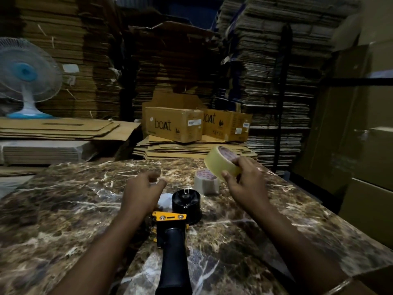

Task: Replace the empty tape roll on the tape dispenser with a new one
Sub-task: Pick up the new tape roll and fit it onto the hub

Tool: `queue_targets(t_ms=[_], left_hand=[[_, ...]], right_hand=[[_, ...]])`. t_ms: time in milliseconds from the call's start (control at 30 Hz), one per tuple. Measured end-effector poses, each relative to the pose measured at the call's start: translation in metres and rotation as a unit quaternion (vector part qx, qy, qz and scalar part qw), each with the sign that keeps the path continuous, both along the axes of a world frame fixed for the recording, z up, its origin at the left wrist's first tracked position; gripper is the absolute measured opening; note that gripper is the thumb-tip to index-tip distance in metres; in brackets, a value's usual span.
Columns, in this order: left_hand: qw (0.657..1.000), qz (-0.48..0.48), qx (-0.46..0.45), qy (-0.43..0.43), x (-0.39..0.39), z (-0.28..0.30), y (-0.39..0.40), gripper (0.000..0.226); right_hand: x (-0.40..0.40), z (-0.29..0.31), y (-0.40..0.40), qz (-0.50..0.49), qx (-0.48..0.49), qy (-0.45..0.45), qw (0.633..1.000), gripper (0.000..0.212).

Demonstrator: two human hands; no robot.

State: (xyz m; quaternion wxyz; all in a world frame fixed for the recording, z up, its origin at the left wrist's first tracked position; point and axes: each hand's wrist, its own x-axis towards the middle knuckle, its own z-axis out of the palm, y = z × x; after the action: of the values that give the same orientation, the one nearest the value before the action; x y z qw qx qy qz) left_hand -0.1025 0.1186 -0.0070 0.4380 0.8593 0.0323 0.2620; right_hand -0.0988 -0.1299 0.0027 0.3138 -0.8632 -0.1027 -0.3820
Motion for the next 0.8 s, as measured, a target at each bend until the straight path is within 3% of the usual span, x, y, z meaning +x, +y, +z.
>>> queue_targets(t_ms=[167,233,367,533,633,800], left_hand=[[0.999,-0.011,-0.036,-0.014,-0.001,-0.001,-0.002,0.038],[0.999,-0.006,-0.043,-0.02,-0.001,-0.001,-0.001,0.038],[0.999,0.006,-0.037,-0.019,0.0,-0.002,0.002,0.04],[0.998,-0.004,-0.022,-0.062,-0.001,0.005,0.0,0.041],[0.993,-0.057,-0.01,-0.098,-0.007,0.012,-0.006,0.059],[0.981,-0.116,-0.069,-0.137,-0.015,0.016,-0.013,0.069]], right_hand=[[0.012,0.017,0.032,0.148,0.202,0.035,0.967,0.035],[0.017,0.023,0.043,0.22,0.308,0.064,0.923,0.036],[0.031,0.024,0.049,0.299,0.472,0.098,0.824,0.019],[0.041,0.007,0.049,0.276,0.55,0.138,0.776,0.026],[0.042,0.004,0.049,0.279,0.596,0.142,0.74,0.037],[0.038,-0.002,0.051,0.285,0.606,0.168,0.723,0.04]])
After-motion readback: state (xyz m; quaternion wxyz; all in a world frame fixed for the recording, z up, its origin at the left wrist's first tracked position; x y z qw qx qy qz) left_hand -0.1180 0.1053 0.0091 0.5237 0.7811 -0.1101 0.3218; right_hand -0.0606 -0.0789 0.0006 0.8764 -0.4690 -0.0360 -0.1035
